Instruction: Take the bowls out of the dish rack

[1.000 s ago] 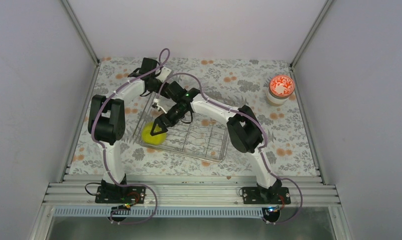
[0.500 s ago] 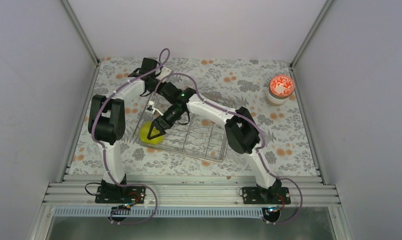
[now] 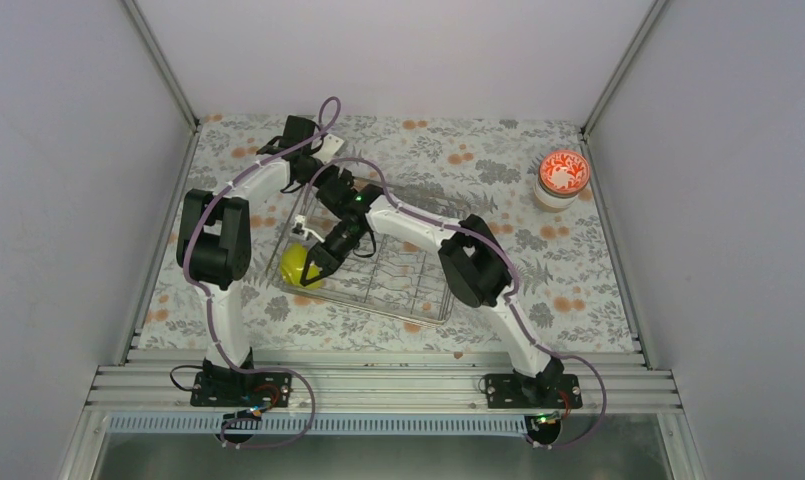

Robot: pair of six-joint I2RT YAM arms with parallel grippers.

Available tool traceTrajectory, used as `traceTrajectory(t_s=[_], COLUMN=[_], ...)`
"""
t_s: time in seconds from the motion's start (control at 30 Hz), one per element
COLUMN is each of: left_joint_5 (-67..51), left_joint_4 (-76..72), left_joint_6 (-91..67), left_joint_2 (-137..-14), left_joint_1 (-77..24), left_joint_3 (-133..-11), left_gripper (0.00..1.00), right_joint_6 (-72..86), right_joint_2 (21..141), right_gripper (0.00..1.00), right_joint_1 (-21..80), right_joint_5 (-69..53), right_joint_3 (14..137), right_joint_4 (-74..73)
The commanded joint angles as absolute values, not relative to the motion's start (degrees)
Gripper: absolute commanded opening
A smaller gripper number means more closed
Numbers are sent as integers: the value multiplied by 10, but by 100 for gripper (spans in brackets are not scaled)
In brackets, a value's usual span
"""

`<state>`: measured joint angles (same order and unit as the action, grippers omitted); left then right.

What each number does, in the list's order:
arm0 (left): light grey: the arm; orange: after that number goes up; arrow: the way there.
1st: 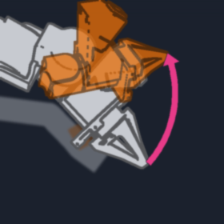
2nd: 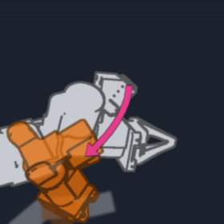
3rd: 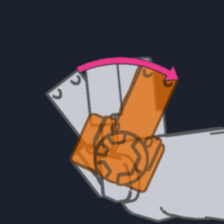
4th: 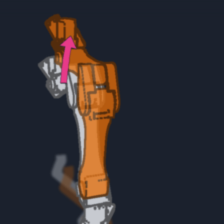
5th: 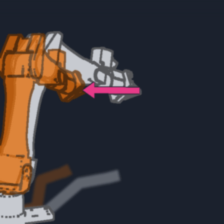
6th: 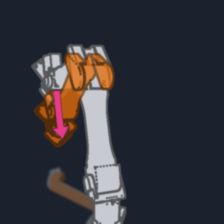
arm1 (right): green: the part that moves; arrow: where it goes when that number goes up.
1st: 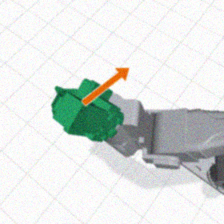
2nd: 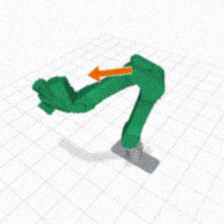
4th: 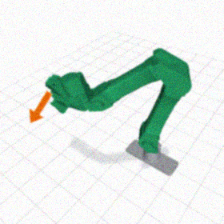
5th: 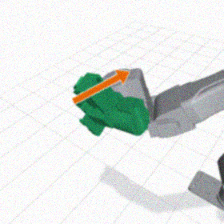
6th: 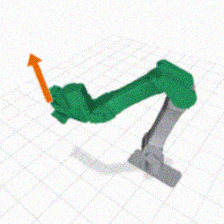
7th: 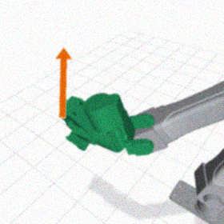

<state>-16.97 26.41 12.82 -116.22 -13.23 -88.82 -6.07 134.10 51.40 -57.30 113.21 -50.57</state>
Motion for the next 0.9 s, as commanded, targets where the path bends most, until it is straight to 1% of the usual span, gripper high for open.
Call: traceTrajectory(t_s=[0.0, 0.2, 0.23, 0.43, 0.67, 0.77, 0.87], left_joint_5=[-164, -165, -165, -165, -154, -154, -156], left_joint_4=[257, 259, 259, 259, 256, 255, 253], left_joint_6=[125, 126, 126, 126, 126, 125, 124], left_joint_2=[-1171, -1170, -1169, -1170, -1166, -1163, -1161], left_joint_1=[-130, -129, -129, -129, -124, -118, -113], left_joint_3=[-896, -897, -898, -899, -897, -897, -895], left_gripper=[100, 100, 100, 100, 100, 100, 100], right_joint_6=[-70, -69, -69, -83, -167, -211, -248], right_joint_2=[1331, 1322, 1323, 1315, 1302, 1284, 1248], right_gripper=[26, 5, 4, 4, 4, 4, 4], right_joint_1=[520, 521, 521, 520, 521, 519, 515], right_joint_5=[-578, -559, -556, -545, -573, -574, -570], right_joint_3=[1137, 1137, 1137, 1152, 1211, 1216, 1190], right_joint_4=[-503, -493, -493, -515, -634, -686, -714])
